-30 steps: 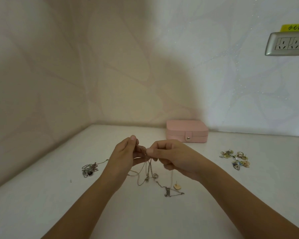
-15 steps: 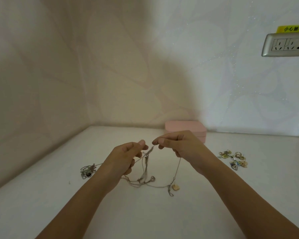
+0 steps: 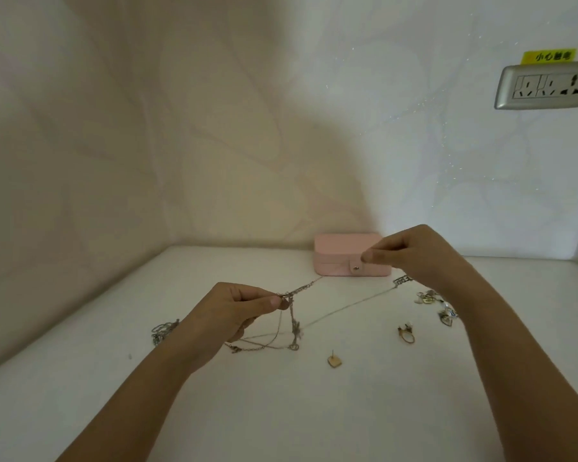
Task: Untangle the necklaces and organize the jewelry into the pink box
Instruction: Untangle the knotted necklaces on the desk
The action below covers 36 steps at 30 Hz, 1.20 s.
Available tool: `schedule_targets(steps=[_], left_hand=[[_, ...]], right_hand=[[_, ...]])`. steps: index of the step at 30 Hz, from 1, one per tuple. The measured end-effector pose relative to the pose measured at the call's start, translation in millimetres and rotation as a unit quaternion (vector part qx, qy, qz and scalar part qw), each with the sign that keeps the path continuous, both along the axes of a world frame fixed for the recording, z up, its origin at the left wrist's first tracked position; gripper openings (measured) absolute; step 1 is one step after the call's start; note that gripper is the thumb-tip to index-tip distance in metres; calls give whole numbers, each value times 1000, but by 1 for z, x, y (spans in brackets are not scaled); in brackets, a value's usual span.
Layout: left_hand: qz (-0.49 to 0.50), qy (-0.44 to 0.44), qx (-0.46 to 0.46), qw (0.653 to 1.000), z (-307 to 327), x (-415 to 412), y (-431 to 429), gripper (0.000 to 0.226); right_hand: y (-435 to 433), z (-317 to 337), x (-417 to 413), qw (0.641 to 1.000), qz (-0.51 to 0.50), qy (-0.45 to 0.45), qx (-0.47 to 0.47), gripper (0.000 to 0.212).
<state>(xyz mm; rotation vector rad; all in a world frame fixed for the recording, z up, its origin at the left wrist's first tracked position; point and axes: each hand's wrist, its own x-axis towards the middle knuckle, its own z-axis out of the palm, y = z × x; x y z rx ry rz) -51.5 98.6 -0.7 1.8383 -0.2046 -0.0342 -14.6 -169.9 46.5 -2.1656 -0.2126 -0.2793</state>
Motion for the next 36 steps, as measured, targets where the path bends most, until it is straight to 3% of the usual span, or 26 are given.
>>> schedule_targets(steps=[4, 9, 13, 20, 25, 27, 29, 31, 33, 36], left_hand=[[9, 33, -36, 999, 1, 0, -2, 23], [5, 91, -152, 984, 0, 0, -13, 19], [7, 85, -65, 994, -10, 3, -15, 15], [38, 52, 111, 992, -30, 8, -22, 11], [22, 68, 38, 997, -30, 7, -28, 15], [17, 68, 11, 997, -30, 8, -27, 14], [20, 62, 0, 998, -30, 9, -25, 14], [27, 55, 4, 998, -31, 11, -23, 14], [31, 49, 1, 998, -32, 13, -22, 14], [39, 44, -24, 998, -31, 15, -22, 18]], right_hand=[[-9, -4, 4, 998, 19, 49, -35, 11], [-11, -11, 10, 979, 57, 148, -130, 18], [-17, -20, 16, 952, 49, 210, -218, 16], [-17, -28, 27, 953, -32, 204, -222, 16], [-9, -40, 35, 934, -64, 203, -288, 26], [-1, -47, 38, 930, -57, 149, -330, 28], [13, -50, 36, 954, -3, 72, -293, 27], [31, -49, 27, 976, 119, 61, -172, 25], [50, -50, 17, 962, 225, 88, -125, 20], [64, -57, 12, 956, 250, 95, -117, 15]])
